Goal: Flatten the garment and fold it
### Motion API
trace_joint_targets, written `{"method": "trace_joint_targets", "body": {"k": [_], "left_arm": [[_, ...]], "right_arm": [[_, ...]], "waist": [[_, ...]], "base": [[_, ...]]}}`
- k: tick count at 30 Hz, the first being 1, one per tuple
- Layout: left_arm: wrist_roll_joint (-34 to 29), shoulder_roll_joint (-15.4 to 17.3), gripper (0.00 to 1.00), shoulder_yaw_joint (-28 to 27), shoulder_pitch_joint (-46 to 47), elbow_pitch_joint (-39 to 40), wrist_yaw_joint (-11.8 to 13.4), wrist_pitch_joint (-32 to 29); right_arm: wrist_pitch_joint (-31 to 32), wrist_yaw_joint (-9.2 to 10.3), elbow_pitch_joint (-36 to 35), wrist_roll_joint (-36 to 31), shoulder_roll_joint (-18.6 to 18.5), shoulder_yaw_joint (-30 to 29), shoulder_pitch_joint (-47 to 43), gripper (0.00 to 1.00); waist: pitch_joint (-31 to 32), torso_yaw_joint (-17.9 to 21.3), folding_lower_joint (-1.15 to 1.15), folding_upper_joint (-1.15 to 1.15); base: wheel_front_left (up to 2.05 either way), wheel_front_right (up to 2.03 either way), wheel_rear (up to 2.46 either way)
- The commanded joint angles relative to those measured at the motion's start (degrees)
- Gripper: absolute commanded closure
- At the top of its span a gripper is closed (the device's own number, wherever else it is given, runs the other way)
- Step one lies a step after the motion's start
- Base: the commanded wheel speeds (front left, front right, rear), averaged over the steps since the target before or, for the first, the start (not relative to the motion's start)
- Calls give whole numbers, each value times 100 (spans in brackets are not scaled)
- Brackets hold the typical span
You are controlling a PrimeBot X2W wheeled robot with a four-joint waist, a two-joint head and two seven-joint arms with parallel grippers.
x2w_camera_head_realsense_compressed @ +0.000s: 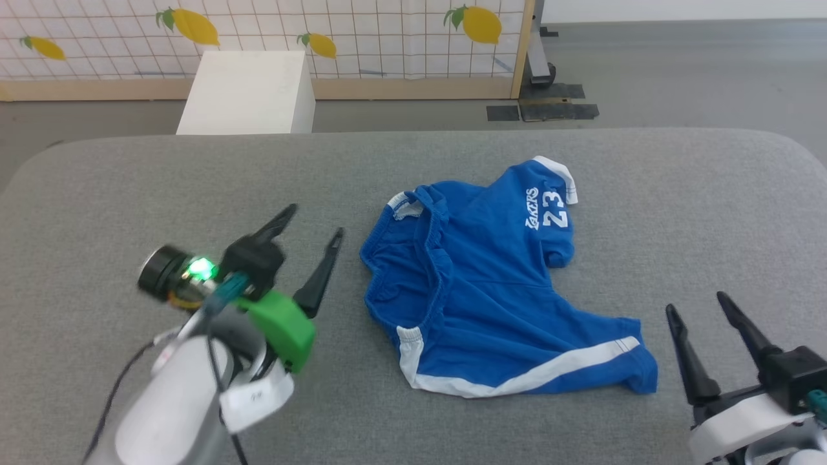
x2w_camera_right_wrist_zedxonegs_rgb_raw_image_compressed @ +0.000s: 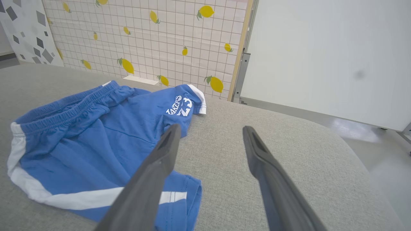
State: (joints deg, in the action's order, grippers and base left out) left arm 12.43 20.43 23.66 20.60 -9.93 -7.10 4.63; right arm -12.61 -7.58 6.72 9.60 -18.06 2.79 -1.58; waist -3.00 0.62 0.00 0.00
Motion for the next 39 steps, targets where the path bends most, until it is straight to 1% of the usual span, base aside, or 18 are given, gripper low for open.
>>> {"method": "trace_joint_targets", "body": {"k": [1, 4, 8, 13, 15, 18, 23, 25, 27, 32, 35, 36, 37, 39], "left_arm": [[298, 210, 0, 339, 325, 12, -36, -255], [1093, 710, 0, 1480, 1000, 88, -37, -1068], [2065, 1155, 0, 2891, 1796, 174, -37, -2079], [3078, 1525, 0, 4451, 2682, 330, -38, -3138], [3346, 1593, 0, 4793, 2953, 399, -38, -3431], [3507, 1607, 0, 4946, 3144, 474, -38, -3768], [3354, 1507, 0, 4967, 2878, 750, -38, -4553], [3315, 1515, 0, 4967, 2823, 817, -38, -4737], [3263, 1543, 0, 4968, 2796, 824, -38, -4808], [3131, 1570, 0, 4968, 2847, 669, -38, -4613], [2994, 1567, 0, 4969, 2813, 639, -38, -4710], [3017, 1582, 95, 4969, 2791, 620, -38, -4777], [3011, 1602, 100, 4969, 2780, 614, -38, -4847], [2991, 1621, 100, 4969, 2799, 615, -38, -4772]], "right_arm": [[8, 9, -87, -106, 114, -34, -71, 0], [22, 9, -203, -342, 338, -68, -78, 0], [11, 9, -219, -511, 499, -26, 17, 0], [-20, 9, -146, -592, 595, 28, 165, 0], [-38, 9, -109, -594, 611, 41, 221, 0], [-68, 9, -41, -590, 622, 60, 316, 0], [-113, 9, 97, -568, 670, 124, 495, 0], [-131, 9, 145, -568, 690, 136, 556, 0], [-147, 9, 186, -572, 716, 139, 619, 0], [-183, 9, 275, -565, 772, 121, 720, 0], [-200, 9, 326, -569, 788, 139, 757, 0], [-204, 9, 345, -567, 791, 153, 771, 0], [-207, 9, 362, -564, 793, 168, 785, 0], [-210, 9, 399, -570, 755, 229, 799, 0]], "waist": [[-53, 42, 0, 0], [-156, 114, 0, 0], [-268, 225, 0, 0], [-378, 394, 0, 0], [-423, 459, 0, 0], [-502, 559, 0, 0], [-647, 731, 0, 0], [-703, 786, 0, 0], [-764, 842, 0, 0], [-884, 914, 0, 0], [-929, 931, 0, 0], [-939, 933, 0, 0], [-945, 933, 0, 0], [-934, 904, 0, 0]], "base": [[0, 0, 0], [0, 0, 0], [0, 0, 0], [0, 0, 0], [0, 0, 0], [0, 0, 0], [0, 0, 0], [0, 0, 0], [0, 0, 0], [0, 0, 0], [0, 0, 0], [0, 0, 0], [0, 0, 0], [0, 0, 0]]}}
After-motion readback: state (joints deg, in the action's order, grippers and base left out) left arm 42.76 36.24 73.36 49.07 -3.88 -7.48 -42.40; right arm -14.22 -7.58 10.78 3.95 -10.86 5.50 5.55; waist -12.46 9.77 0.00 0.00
